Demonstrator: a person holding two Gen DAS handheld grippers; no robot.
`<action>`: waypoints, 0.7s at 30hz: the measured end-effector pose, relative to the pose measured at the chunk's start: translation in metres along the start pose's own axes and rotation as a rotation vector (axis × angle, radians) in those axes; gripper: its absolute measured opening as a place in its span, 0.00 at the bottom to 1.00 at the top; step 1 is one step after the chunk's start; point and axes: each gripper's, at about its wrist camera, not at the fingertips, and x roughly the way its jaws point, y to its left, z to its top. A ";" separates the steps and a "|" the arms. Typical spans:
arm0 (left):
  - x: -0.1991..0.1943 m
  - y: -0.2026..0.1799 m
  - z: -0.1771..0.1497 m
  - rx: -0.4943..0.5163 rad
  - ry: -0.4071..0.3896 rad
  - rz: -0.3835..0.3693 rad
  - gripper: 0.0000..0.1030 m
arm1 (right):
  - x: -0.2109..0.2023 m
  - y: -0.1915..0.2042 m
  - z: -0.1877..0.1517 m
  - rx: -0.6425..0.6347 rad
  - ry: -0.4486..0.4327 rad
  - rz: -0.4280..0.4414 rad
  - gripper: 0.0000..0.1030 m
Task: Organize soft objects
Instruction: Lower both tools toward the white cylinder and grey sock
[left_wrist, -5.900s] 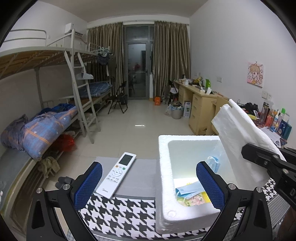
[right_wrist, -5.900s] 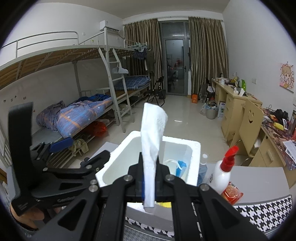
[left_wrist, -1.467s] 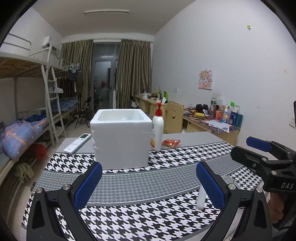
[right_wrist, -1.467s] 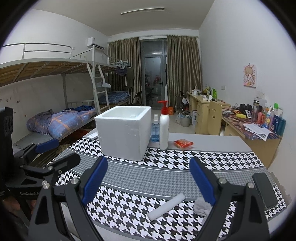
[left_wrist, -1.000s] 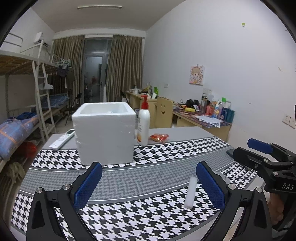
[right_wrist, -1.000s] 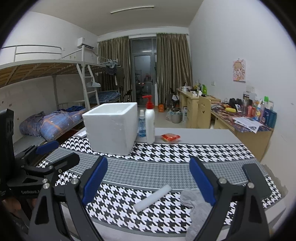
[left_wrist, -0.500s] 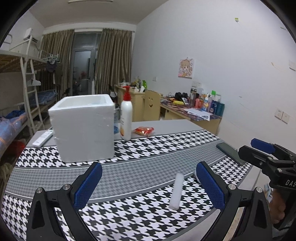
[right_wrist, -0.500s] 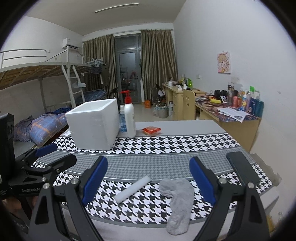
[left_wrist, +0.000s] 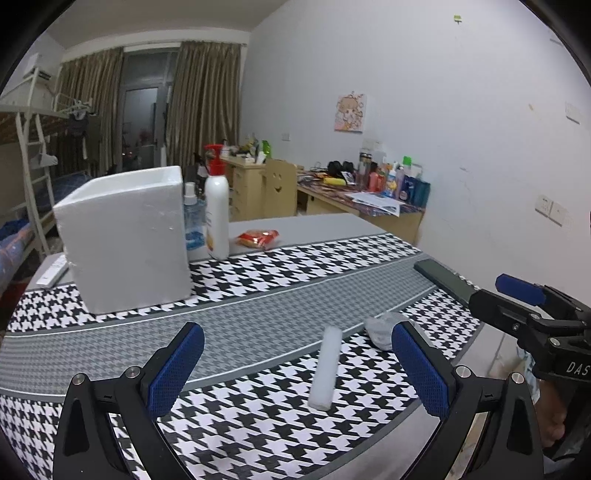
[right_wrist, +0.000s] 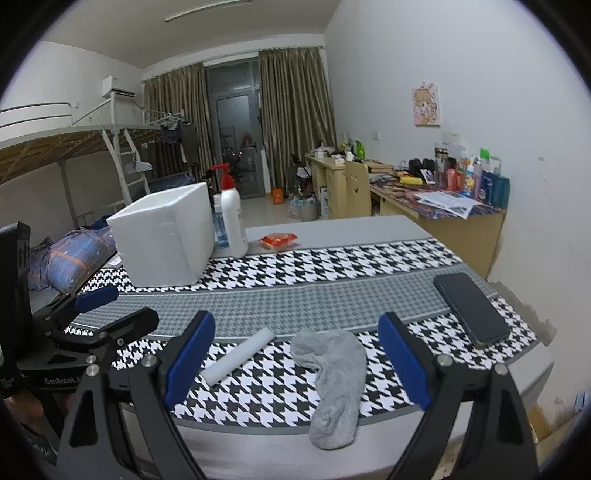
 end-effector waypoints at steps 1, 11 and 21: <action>0.002 -0.001 0.000 0.003 0.001 -0.004 0.99 | 0.000 -0.001 -0.001 0.005 0.003 -0.007 0.90; 0.008 -0.001 0.001 0.017 0.026 -0.029 0.99 | -0.004 0.004 0.003 0.010 0.004 -0.043 0.90; 0.021 -0.007 -0.007 0.010 0.062 -0.035 0.99 | 0.001 -0.004 -0.010 0.019 0.044 -0.045 0.90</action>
